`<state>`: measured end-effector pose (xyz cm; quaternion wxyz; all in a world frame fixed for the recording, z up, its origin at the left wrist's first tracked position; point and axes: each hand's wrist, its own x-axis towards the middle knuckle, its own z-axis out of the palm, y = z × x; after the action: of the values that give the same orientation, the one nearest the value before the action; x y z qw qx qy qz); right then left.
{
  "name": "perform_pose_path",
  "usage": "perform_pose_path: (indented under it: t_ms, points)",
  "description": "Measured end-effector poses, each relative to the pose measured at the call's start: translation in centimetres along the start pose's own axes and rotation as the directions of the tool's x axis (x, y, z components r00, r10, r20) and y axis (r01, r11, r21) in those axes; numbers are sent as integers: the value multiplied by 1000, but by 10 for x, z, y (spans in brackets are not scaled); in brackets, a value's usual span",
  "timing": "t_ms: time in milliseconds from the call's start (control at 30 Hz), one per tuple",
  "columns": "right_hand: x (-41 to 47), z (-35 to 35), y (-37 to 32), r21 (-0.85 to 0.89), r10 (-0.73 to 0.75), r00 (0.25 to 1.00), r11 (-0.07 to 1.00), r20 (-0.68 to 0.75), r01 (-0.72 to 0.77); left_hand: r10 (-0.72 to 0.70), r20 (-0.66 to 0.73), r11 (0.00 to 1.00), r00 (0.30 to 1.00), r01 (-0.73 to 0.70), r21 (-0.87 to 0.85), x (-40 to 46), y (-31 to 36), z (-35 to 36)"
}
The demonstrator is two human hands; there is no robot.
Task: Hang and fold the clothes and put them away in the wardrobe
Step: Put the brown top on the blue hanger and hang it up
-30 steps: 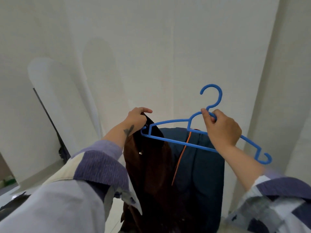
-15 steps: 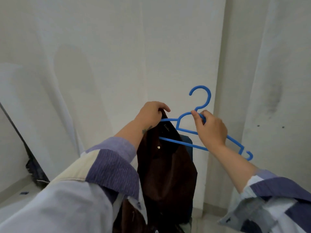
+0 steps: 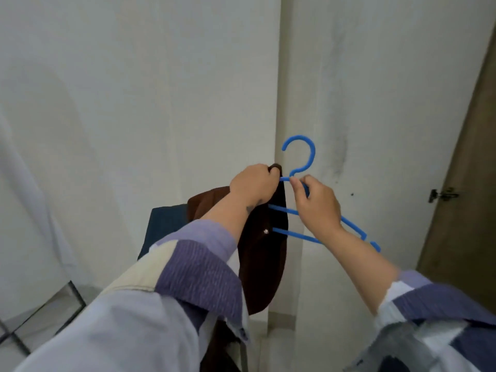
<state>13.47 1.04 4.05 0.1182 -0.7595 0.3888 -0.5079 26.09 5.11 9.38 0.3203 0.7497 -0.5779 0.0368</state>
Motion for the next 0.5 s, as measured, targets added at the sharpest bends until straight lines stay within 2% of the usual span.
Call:
perform_pose_path:
  t_ms: [67, 167, 300, 500]
  points:
    - [-1, -9, 5, 32, -7, 1000, 999, 0, 7, 70, -19, 983, 997, -73, -170, -2, 30, 7]
    - [0, -29, 18, 65, -9, 1000, 998, -23, 11, 58, -78, 940, 995, -81, -332, 0, 56, 12]
    - [1, -52, 34, -42, 33, 997, 999, 65, -31, 35, -50, 897, 998, -53, -438, -4, 69, 29]
    - [-3, -70, 55, -72, 47, 989, 997, 137, -37, -3, 27, 855, 1000, 16, -518, -10, 77, 53]
